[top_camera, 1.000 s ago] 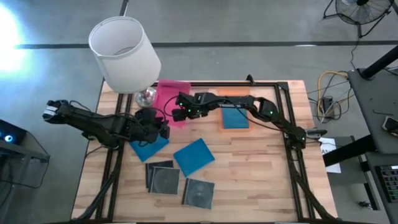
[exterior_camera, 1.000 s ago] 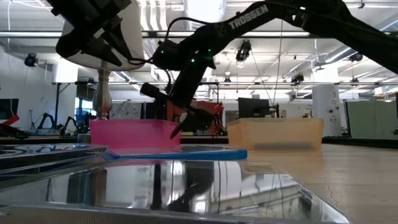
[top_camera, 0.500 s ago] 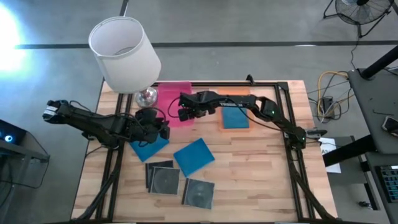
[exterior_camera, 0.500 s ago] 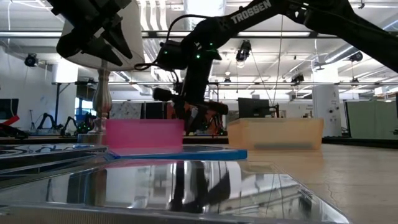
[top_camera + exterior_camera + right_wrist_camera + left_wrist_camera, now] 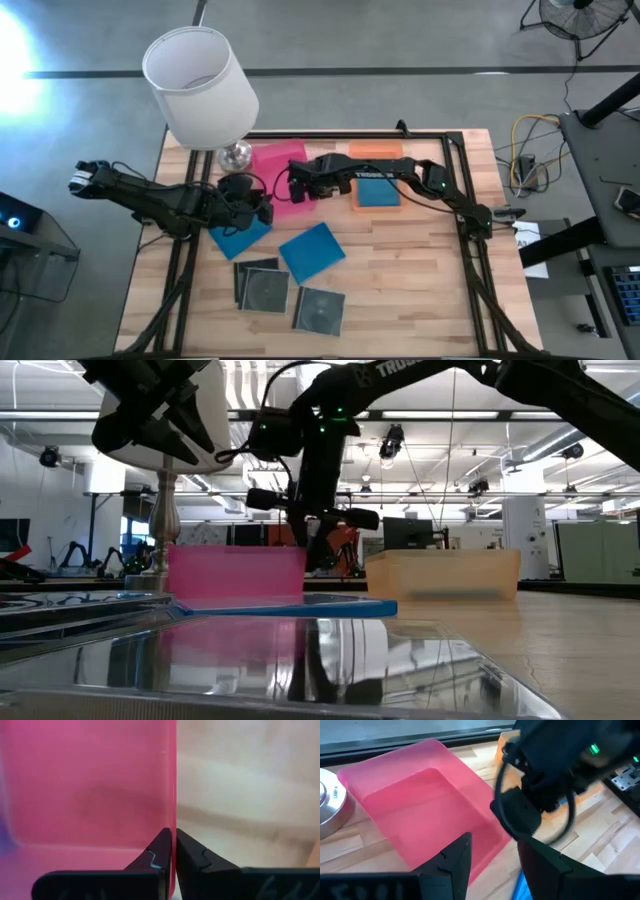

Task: Pick & place jewel cases by type
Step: Adjust the red bin

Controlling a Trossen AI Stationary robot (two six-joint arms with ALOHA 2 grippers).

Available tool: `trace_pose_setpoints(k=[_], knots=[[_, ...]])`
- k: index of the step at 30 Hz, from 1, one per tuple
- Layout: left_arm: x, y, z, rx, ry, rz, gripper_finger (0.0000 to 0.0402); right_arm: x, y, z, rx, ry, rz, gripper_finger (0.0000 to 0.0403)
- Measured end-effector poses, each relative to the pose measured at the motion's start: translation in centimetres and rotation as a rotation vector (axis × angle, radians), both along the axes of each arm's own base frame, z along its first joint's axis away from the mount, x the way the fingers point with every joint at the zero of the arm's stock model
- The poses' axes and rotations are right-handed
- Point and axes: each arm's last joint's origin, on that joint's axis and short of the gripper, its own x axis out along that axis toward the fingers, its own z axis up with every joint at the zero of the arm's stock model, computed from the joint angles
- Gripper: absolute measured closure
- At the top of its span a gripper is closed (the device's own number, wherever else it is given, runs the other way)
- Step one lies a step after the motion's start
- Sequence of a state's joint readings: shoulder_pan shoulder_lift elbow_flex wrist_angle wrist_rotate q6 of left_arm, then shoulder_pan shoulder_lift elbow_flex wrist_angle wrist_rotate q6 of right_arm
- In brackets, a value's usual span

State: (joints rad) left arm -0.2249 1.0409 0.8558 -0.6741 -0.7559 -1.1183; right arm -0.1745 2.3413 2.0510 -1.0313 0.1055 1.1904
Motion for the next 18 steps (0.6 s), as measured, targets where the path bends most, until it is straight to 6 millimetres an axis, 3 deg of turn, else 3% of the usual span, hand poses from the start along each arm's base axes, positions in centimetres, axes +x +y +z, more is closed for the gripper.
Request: trace_pose_setpoints(k=[4,8,18], knots=[[0.1,0.0,0.1,-0.010,-0.010,-0.007,0.0259,0.1,1.2,0.0,-0.035,-0.005,-0.113,0.0394],[0.1,-0.1,0.0,-0.020,0.007,-0.040,0.0259,-0.6,1.0,-0.1,-0.083,0.053,-0.241,0.0394],[0.1,-0.2,0.0,-0.004,0.033,-0.076,0.0259,-0.9,2.3,0.2,-0.092,0.090,-0.201,0.0394]])
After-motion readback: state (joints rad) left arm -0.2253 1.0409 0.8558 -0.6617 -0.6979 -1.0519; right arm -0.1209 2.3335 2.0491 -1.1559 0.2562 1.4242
